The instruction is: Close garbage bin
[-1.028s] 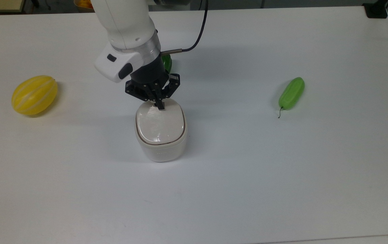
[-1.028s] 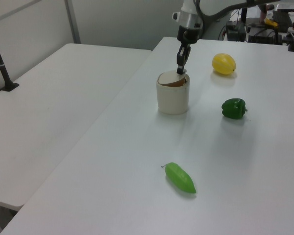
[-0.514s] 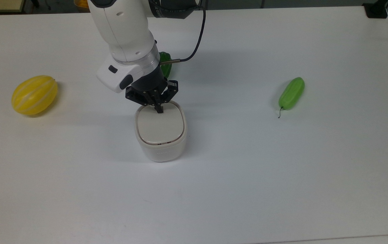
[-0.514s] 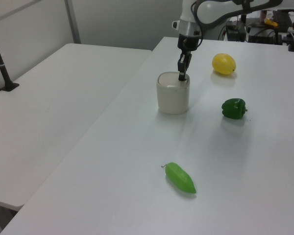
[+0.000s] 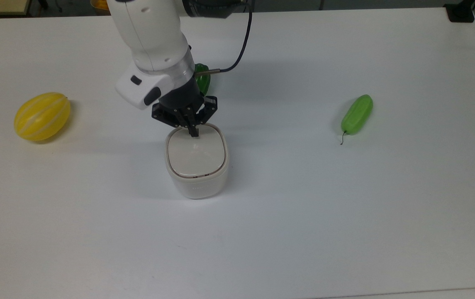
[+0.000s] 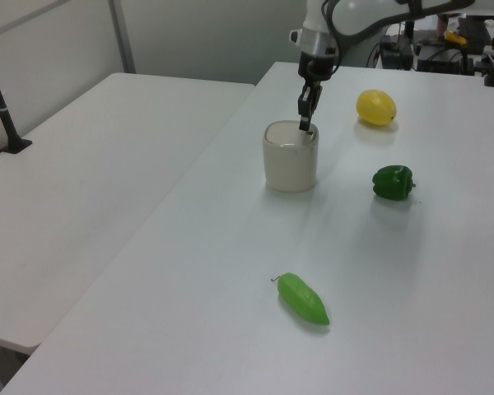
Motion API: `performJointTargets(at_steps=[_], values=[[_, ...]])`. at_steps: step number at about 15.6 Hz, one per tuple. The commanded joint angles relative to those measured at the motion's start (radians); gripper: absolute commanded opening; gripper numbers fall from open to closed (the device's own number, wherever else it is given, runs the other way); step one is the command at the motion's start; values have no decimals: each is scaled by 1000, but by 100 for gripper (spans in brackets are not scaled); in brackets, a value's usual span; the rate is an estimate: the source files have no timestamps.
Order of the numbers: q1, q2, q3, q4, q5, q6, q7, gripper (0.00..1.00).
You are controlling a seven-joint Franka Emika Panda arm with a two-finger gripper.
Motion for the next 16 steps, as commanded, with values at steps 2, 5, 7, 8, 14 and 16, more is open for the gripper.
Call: performJointTargets(at_steps=[2,5,7,8,14,16], values=[[-36,-131,-19,-20,-47,-197,24,6],[-56,-206,-19,-23,-133,-355,16,20],[-89,-249,-18,-29,-133,-406,15,28],[-97,-272,-18,-46,-133,-420,15,44],[-113,-381,-21,-118,-161,-492,44,100],[-113,-394,-19,-115,-162,-512,103,100]])
